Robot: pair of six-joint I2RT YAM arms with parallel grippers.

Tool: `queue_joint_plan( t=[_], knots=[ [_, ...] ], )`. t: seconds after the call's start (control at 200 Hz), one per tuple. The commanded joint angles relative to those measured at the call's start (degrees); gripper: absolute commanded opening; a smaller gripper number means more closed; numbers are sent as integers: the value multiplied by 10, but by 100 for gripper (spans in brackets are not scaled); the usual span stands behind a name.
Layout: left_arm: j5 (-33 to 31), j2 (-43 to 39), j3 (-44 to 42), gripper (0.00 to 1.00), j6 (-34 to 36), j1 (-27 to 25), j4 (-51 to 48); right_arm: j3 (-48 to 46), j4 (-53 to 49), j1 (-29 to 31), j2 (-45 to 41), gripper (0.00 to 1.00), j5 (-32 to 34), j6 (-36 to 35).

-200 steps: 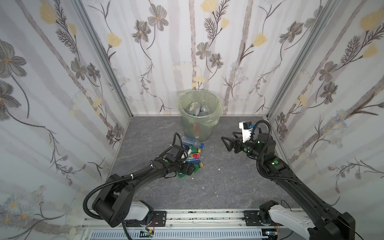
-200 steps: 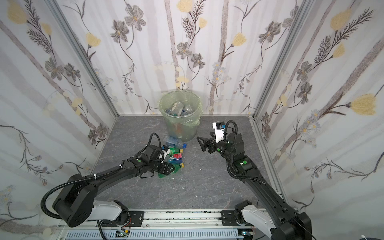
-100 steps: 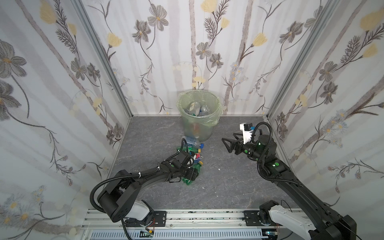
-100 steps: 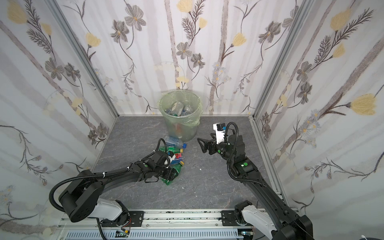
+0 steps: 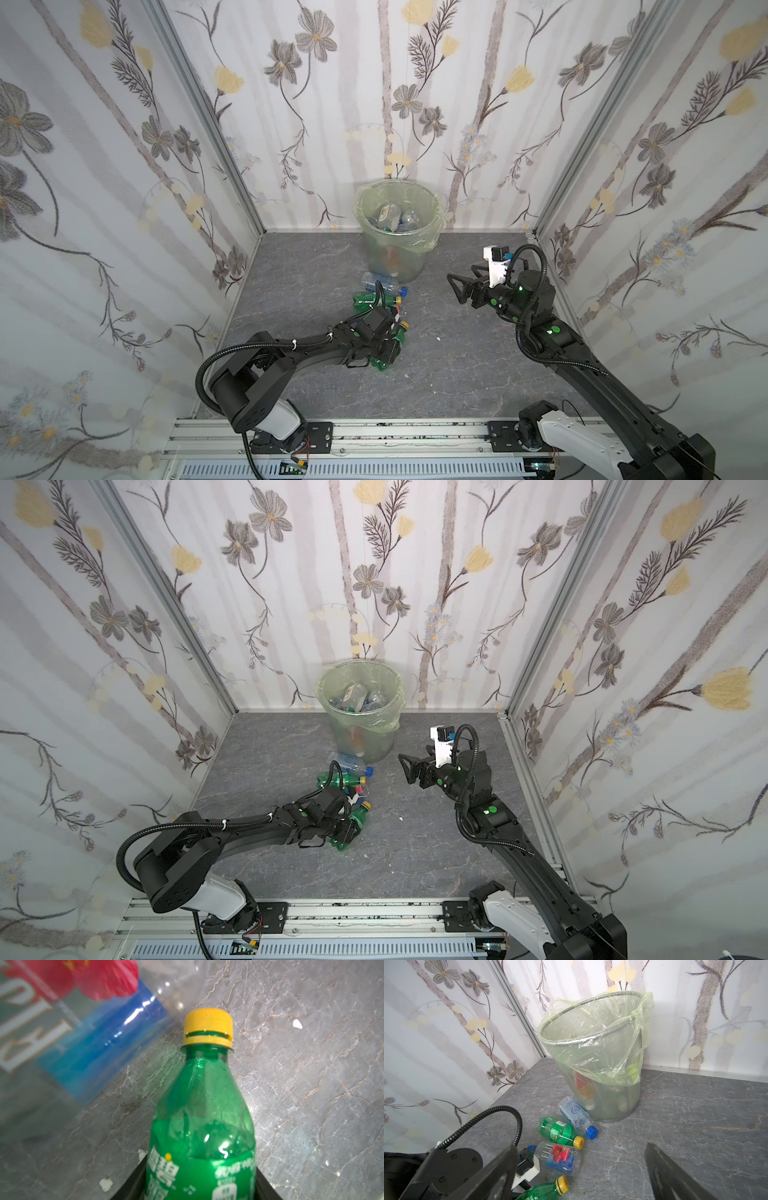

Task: Throw the plastic bottles in the bin
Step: 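Reach the left gripper down and grasp the nearest green Sprite bottle, then lift the Sprite bottle with the left gripper and drop it into the wastebasket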

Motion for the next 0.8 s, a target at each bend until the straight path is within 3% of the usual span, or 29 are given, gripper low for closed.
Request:
queue_joint_plan(
  t=[0.0, 0.25, 0.565, 0.709, 0.794],
  knots=[
    [-30, -32, 1, 54, -13, -1, 10, -1, 1, 1, -4, 95, 12, -5],
    [-56, -186, -15, 54, -14, -3, 8, -3, -4, 1, -9, 95, 45, -5],
    [-205, -420, -35, 53, -21, -3, 1, -44, -30, 1, -56, 94, 127, -11],
    [-255, -476, -21, 53, -3, -3, -2, -43, -38, 0, -58, 94, 130, -18],
    [-251, -479, 3, 55, 20, -3, -2, -39, -41, 0, -55, 94, 131, -22]
  ],
)
